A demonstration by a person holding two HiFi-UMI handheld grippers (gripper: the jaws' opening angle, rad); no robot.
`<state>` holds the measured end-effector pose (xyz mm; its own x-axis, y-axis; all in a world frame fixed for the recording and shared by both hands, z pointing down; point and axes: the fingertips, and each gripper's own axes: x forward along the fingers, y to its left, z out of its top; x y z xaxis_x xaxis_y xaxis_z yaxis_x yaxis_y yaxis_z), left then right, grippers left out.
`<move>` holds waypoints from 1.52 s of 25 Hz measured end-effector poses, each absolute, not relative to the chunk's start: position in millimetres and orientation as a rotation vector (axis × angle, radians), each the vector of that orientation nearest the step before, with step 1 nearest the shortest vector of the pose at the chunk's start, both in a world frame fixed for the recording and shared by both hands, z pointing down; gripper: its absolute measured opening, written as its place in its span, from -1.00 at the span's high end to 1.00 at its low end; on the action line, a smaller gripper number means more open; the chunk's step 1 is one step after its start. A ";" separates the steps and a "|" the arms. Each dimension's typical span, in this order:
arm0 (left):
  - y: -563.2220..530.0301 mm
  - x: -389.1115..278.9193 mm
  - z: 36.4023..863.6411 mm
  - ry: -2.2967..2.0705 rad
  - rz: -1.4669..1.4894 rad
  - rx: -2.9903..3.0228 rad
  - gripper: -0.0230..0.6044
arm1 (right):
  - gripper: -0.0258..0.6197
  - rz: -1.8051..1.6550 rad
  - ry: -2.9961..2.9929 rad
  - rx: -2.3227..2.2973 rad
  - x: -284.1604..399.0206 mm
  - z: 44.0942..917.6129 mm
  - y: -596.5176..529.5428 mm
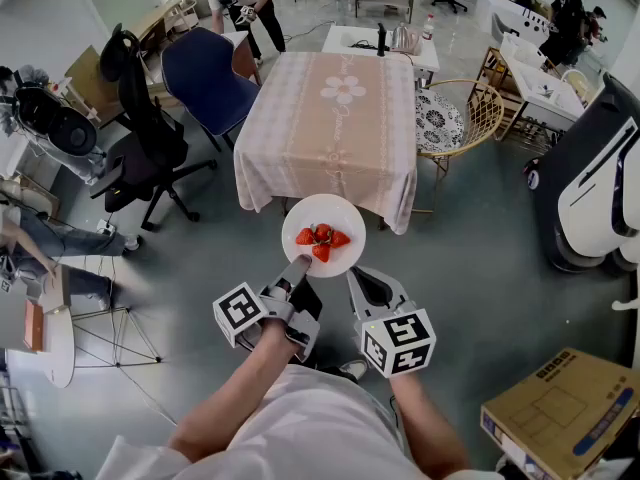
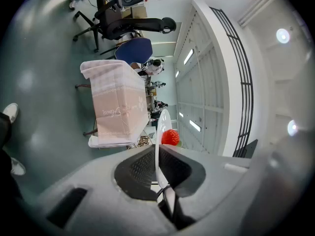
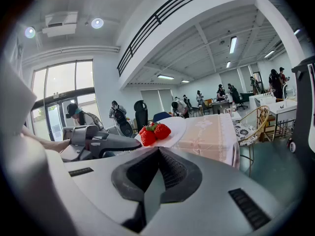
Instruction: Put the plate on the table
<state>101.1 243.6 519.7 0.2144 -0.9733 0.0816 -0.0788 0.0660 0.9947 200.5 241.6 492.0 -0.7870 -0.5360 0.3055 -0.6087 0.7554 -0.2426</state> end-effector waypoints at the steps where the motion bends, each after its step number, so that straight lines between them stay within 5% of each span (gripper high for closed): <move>1: 245.4 101.5 520.3 -1.133 -0.956 1.302 0.88 | 0.91 0.490 -2.737 0.907 201.3 492.1 242.8; 20: 225.2 71.5 532.3 -1.115 -0.937 1.259 0.88 | 0.91 0.521 -2.706 0.939 180.2 498.5 226.0; 38: 125.6 -42.8 539.0 -1.036 -0.914 1.260 0.88 | 0.90 0.498 -2.597 1.027 63.0 494.6 129.9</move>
